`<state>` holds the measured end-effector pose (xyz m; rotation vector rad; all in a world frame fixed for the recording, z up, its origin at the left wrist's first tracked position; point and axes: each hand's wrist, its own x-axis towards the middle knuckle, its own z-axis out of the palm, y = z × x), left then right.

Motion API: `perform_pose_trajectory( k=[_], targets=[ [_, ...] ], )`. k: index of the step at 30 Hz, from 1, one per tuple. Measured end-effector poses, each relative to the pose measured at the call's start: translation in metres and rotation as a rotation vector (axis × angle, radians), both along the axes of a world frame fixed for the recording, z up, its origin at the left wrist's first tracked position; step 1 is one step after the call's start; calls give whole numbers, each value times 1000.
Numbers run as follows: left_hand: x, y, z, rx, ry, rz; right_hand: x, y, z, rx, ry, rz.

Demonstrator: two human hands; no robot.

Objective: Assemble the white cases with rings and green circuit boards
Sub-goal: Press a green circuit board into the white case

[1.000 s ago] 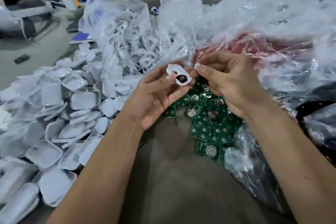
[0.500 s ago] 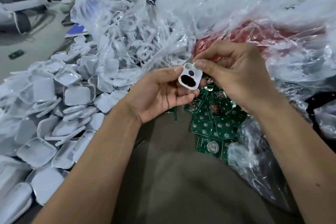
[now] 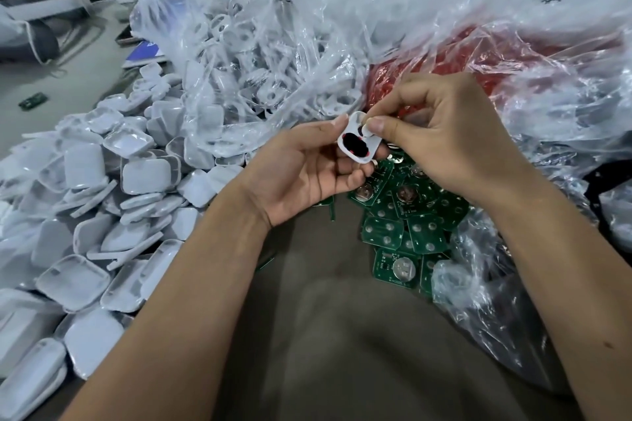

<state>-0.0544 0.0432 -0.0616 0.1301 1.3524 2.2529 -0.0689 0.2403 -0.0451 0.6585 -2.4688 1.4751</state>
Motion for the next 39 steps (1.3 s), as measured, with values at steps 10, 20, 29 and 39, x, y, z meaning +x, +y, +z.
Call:
perform_pose_trajectory(
  k=[10,20,29,39],
  targets=[
    [-1,0,-2,2,2,6,2,-3,0,73,45,-32],
    [-3,-2,-4,22,2,3,8,-12,-3,-20,32,-116],
    [-1,-3,-5,-7,26,-39,3,-6,0,-234,-267,-75],
    [0,-6,-6,-58,109,-169,2,5,10,-218,-656,74]
  ],
)
